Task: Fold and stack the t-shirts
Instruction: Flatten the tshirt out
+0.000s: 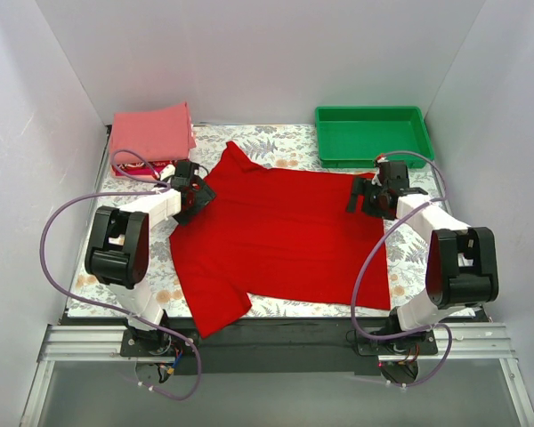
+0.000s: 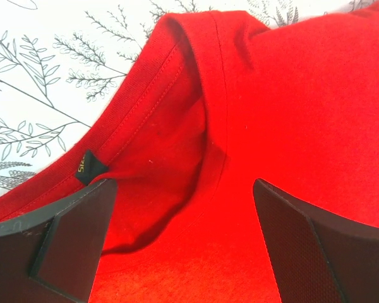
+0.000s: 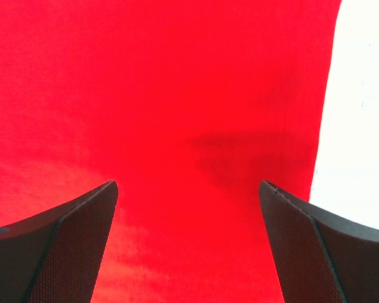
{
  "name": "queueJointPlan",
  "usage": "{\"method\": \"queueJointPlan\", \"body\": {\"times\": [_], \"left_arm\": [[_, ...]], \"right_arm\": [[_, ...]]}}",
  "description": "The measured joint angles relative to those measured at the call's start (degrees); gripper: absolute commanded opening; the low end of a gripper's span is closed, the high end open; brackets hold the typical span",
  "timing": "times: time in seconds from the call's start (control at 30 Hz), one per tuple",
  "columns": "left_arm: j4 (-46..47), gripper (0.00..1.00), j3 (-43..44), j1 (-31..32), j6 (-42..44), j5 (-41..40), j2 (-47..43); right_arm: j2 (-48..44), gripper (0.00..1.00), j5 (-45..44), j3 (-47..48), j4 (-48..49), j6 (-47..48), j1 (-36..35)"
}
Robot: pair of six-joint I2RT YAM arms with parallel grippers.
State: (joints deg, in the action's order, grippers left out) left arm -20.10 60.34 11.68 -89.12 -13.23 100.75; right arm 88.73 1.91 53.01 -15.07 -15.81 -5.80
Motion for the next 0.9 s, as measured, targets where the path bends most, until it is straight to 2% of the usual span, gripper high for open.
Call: {"method": "queueJointPlan", "body": {"times": [0.17,0.43,0.73,0.9], "left_arm": [[-2.0,0.90,0.0,-0.1,1.4,0.3,-1.1],[-1.2,0.90,6.8,-0.4,5.3,6.3,-0.7],[2.4,0.90,13.8,-0.3,7.7,11.6,11.3],[3.2,0.89,15.6,-0.2,7.7,12.4,12.3]], "right_arm": [[2.8,0.98,1.2,5.3,2.3,4.0,0.0],[17.1,0.98,1.2,16.3,5.3,9.8,0.0],[28.0,0.98,-0.7,26.5,5.0,14.1,0.0],[31.9,0.98,-2.0,31.5,4.9,15.9,-0.1]]}}
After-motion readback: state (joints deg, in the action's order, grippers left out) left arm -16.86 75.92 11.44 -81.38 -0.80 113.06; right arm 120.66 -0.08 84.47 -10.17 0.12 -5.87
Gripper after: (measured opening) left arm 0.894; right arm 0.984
